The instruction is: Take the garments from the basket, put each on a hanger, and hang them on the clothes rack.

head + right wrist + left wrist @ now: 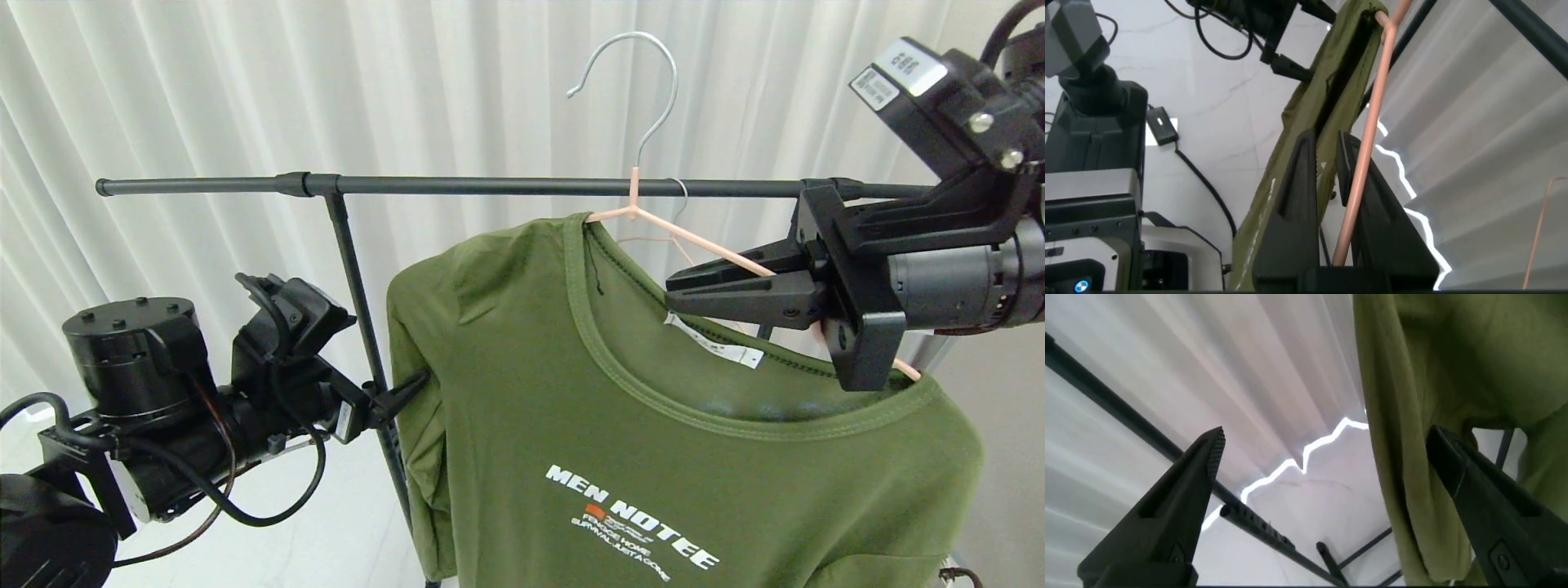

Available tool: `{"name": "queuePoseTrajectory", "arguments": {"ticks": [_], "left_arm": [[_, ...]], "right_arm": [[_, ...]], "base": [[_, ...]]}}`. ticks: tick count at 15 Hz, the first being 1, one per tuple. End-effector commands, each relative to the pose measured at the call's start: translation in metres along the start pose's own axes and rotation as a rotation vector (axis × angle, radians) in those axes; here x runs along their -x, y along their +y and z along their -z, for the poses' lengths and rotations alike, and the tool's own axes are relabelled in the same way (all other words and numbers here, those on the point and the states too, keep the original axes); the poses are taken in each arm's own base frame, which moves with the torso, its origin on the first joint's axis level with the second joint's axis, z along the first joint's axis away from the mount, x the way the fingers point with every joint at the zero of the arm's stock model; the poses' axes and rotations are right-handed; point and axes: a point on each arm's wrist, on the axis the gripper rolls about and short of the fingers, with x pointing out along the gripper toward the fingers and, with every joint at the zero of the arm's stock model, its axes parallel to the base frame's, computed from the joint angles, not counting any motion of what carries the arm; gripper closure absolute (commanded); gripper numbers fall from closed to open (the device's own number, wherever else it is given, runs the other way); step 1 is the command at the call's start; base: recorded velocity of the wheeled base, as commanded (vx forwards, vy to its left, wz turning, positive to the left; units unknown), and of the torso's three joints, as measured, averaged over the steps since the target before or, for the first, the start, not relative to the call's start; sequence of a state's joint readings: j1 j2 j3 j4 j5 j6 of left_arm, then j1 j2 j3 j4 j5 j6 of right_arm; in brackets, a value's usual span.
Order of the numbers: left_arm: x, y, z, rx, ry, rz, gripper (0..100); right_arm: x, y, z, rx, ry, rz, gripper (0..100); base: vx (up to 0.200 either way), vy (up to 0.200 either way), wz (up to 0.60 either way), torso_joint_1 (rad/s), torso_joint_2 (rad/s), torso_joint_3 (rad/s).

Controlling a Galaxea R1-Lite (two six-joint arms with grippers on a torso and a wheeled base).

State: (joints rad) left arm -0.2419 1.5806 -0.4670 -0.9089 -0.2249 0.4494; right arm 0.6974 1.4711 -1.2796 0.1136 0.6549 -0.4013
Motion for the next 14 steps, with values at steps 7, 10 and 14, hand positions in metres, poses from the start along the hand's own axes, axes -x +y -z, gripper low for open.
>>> {"name": "queuePoseTrajectory", "arguments": {"ticks": [7,10,14], "left_arm": [[0.007,0.013,0.011,0.011,0.041,-0.060,100],[0.018,0.027,0.027,0.016,0.100,-0.126,100],[0.024,0.028,0.026,-0.034,0.081,-0.146,100]], "right_arm": [[0.004,-0.001,-0.001,0.004,-0.004,0.017,100],[0.008,-0.003,-0.002,0.006,-0.008,0.035,100],[0.006,-0.005,-0.001,0.005,-0.006,0.034,100]], "base": [[0.000,0.000,0.00,0.000,0.00,0.000],[0.000,0.000,0.00,0.000,0.00,0.000],[0.000,0.000,0.00,0.000,0.00,0.000]]}}
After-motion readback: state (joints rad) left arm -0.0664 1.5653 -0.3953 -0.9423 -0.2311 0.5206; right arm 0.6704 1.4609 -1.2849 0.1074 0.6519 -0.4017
